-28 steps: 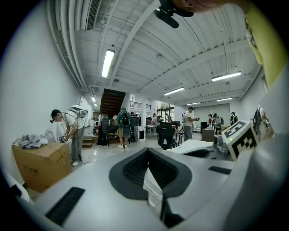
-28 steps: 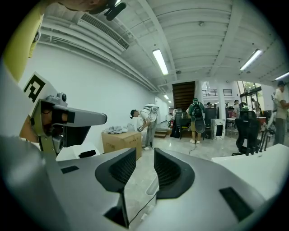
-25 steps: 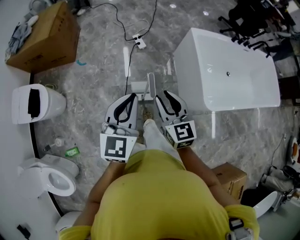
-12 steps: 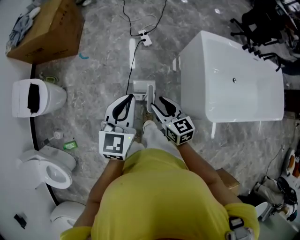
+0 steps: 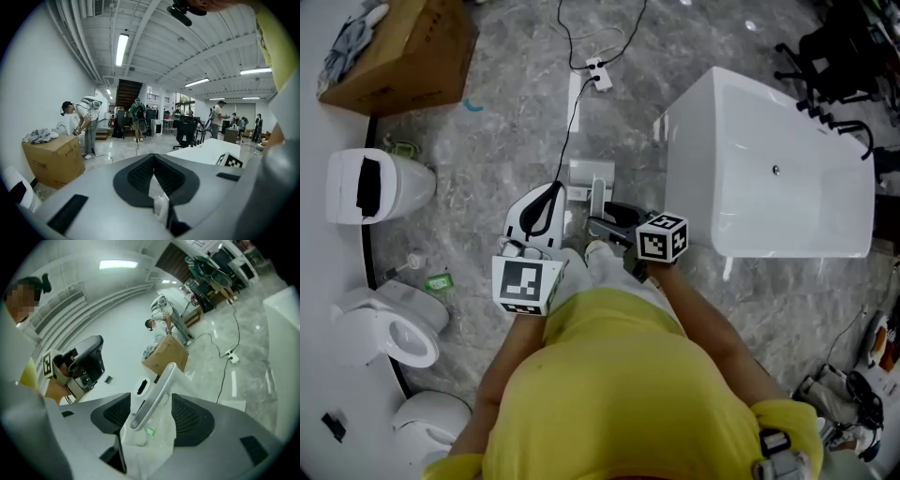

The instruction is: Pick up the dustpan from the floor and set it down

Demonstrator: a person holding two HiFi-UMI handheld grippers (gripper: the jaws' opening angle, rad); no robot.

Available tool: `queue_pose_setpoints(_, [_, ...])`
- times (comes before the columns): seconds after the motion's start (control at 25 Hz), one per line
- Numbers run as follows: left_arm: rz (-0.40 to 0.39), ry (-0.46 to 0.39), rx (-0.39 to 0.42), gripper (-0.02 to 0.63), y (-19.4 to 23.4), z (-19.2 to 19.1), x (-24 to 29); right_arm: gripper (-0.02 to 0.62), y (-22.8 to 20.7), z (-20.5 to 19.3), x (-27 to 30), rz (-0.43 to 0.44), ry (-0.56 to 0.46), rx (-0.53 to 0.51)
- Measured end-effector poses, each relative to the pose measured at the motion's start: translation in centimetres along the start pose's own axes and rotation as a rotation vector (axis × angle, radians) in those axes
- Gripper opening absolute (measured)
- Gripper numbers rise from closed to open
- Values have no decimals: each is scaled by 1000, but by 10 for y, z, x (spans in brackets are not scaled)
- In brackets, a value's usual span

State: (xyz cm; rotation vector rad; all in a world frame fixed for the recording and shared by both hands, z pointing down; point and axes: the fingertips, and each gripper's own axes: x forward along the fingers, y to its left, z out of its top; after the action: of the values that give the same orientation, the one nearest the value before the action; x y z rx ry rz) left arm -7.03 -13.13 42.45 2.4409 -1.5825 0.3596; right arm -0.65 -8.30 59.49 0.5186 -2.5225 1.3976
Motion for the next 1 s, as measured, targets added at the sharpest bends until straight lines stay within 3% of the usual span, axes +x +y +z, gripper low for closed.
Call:
queue_pose_setpoints(0.28, [-16, 11, -4, 0, 4, -4, 2, 296, 9, -11, 17, 165, 96, 133])
queue_pose_setpoints(0.4, [-43, 26, 3, 0, 1, -7, 5, 288, 6, -12, 22, 168, 90, 160])
queue_pose_setpoints(0.72, [-105, 51, 31, 0, 3, 2, 14, 155, 2, -3, 26, 161, 5, 201])
queue_pose_setpoints(1.0, [-135, 58, 44, 0, 13, 4, 20, 164, 5, 23, 30, 154, -26, 154])
